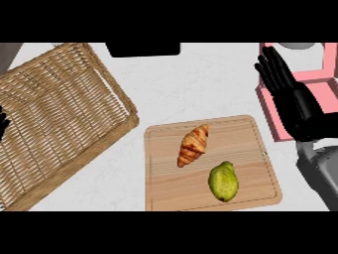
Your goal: Pick the pear from the cutting board and place it in the cardboard box
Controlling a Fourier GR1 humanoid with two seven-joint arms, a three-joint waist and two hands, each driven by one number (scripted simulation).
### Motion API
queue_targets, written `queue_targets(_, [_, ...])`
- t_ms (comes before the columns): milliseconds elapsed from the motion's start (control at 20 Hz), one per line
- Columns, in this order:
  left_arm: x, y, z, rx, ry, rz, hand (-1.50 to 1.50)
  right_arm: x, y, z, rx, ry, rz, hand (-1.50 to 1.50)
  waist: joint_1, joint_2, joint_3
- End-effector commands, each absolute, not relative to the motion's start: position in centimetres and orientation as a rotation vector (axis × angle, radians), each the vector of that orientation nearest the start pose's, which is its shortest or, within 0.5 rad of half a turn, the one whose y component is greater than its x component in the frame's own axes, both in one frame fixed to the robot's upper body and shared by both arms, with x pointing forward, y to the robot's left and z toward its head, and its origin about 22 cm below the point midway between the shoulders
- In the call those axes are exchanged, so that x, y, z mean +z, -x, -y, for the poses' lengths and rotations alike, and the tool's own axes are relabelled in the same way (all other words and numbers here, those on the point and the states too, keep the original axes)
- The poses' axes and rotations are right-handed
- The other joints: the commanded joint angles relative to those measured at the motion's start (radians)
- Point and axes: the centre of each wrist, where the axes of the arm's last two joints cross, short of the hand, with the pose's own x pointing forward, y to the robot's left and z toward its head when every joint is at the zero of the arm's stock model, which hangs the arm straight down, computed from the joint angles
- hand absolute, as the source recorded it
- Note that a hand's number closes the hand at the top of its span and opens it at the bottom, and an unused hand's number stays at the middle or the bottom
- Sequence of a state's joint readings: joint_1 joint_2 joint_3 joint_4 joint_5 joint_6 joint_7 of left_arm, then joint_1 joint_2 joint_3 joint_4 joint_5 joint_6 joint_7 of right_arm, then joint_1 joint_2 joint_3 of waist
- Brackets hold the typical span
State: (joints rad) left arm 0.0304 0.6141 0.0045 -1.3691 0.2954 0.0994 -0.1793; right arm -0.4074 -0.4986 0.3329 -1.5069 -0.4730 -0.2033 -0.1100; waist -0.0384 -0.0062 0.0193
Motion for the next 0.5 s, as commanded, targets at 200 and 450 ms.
queue_targets(200, [5.7, -24.9, -37.3, -0.313, -0.361, 1.699, 0.0, 5.6, -26.6, 32.8, -0.47, 0.127, 1.778, -1.5, -0.143, -0.016, -0.006])
queue_targets(450, [6.3, -26.2, -32.3, -0.407, -0.204, 1.732, 0.0, -2.5, -16.5, 37.0, -0.523, 0.308, 1.56, -1.5, -0.095, -0.005, -0.013])
